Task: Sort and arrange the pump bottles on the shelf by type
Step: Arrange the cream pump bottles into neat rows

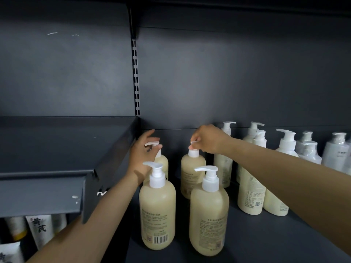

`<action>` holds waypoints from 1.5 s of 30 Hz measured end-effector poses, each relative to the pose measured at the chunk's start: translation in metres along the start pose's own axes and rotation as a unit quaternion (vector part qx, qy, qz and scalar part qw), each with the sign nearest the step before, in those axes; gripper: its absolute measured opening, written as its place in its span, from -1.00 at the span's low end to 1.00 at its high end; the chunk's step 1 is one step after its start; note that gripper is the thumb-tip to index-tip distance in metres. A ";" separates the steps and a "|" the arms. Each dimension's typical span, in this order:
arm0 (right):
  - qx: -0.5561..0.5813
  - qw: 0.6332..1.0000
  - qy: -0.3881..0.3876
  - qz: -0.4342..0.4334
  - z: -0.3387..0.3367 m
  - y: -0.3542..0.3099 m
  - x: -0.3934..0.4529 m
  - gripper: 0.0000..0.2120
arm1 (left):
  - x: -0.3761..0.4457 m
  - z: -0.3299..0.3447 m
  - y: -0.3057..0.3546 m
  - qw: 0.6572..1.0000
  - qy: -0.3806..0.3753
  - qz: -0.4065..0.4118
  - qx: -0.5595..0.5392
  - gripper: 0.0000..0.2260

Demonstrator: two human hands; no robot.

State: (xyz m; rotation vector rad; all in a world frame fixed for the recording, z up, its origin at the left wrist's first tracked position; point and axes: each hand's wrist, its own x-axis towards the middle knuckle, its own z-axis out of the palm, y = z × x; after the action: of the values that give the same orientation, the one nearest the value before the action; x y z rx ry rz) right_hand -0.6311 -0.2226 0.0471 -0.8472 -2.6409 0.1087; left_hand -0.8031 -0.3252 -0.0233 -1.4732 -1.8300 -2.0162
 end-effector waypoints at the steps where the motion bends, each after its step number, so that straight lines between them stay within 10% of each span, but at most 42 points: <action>1: 0.007 1.000 0.004 0.007 0.001 0.000 0.001 -0.84 | -0.001 -0.001 -0.001 1.000 -0.002 -0.014 -0.024 -0.59; 6: 0.229 0.961 -0.142 0.059 0.002 0.004 0.000 -0.66 | -0.008 -0.013 -0.007 0.975 -0.123 -0.133 -0.127 -0.72; 10: 0.177 0.973 -0.141 0.038 0.007 0.010 0.004 -0.64 | -0.007 -0.023 -0.018 0.956 -0.222 -0.157 -0.110 -0.57; 24: -0.037 0.997 -0.025 0.068 0.016 0.006 0.013 -0.75 | 0.010 -0.013 -0.025 0.951 -0.234 -0.153 -0.130 -0.72; 29: 0.051 0.994 -0.003 0.098 0.023 0.009 0.014 -0.76 | 0.023 -0.018 -0.034 0.944 -0.287 -0.141 -0.076 -0.65; 33: 0.261 0.943 -0.125 0.167 0.023 0.015 0.008 -0.33 | 0.014 -0.021 -0.042 0.950 -0.297 -0.091 0.008 -0.49; 45: 0.267 0.953 -0.006 0.143 0.063 0.021 0.002 -0.21 | 0.022 -0.003 -0.050 0.949 -0.297 -0.109 -0.004 -0.47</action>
State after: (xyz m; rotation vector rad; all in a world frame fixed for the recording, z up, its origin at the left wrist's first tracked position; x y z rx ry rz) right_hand -0.6440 -0.2022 -0.0148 -1.0130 -2.2948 0.8593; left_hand -0.8462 -0.3010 -0.0458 -2.1456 -2.2773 -1.7787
